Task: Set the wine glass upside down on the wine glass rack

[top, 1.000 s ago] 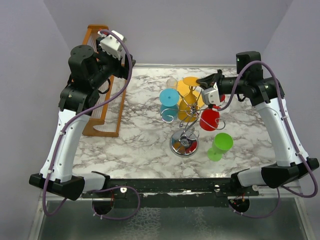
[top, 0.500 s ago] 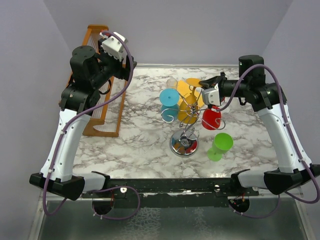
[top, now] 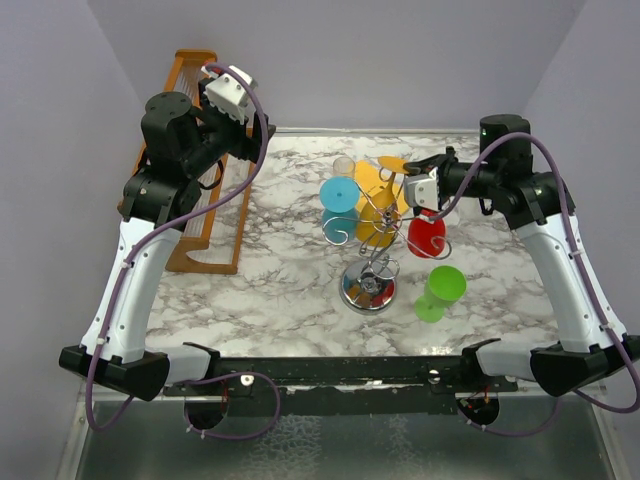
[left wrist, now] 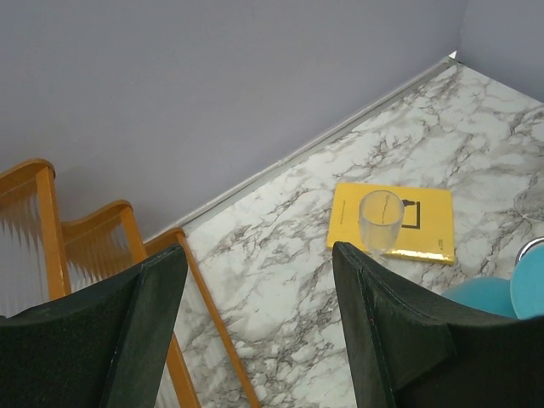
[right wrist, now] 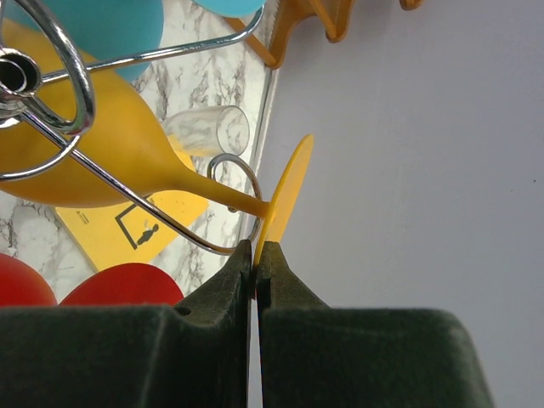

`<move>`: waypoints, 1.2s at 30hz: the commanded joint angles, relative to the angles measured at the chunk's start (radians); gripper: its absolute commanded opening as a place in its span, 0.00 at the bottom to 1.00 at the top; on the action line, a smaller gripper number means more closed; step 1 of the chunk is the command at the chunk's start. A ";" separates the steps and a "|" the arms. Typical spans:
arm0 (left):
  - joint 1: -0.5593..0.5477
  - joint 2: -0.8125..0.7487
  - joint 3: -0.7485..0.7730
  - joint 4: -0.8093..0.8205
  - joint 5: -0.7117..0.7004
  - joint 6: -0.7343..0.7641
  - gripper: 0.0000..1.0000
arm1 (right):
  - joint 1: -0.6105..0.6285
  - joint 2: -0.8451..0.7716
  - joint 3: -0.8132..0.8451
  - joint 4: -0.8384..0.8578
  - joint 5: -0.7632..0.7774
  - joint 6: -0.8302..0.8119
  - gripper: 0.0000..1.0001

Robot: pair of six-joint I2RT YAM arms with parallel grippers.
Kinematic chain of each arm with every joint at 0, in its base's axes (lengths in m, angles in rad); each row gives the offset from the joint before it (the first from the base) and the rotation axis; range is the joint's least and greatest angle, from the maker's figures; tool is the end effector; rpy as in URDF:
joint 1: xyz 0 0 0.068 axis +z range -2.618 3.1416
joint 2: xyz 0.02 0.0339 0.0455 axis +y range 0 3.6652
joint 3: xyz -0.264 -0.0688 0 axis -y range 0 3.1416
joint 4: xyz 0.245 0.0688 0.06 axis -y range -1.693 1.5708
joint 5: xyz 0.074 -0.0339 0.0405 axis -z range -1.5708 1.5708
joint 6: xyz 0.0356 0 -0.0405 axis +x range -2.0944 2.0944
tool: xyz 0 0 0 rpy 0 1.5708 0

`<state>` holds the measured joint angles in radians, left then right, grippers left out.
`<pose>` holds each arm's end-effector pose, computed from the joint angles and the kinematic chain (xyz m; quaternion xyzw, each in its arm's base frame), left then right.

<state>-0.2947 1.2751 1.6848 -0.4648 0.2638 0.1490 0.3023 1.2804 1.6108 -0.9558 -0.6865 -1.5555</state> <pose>0.2385 -0.0821 0.5127 0.2466 0.6825 -0.1449 0.6726 0.2215 0.0927 0.4432 -0.7633 0.3792 -0.0087 0.5230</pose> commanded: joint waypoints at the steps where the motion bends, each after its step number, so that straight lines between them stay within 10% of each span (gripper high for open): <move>1: 0.006 -0.020 -0.012 0.022 0.031 0.002 0.72 | 0.001 -0.023 -0.027 0.016 0.082 0.025 0.01; 36: 0.006 -0.025 -0.044 0.027 0.044 0.016 0.72 | 0.001 0.078 0.030 0.006 -0.063 -0.070 0.08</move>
<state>-0.2947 1.2751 1.6547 -0.4625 0.2813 0.1516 0.3027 1.3491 1.6032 -0.8913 -0.6720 -1.5898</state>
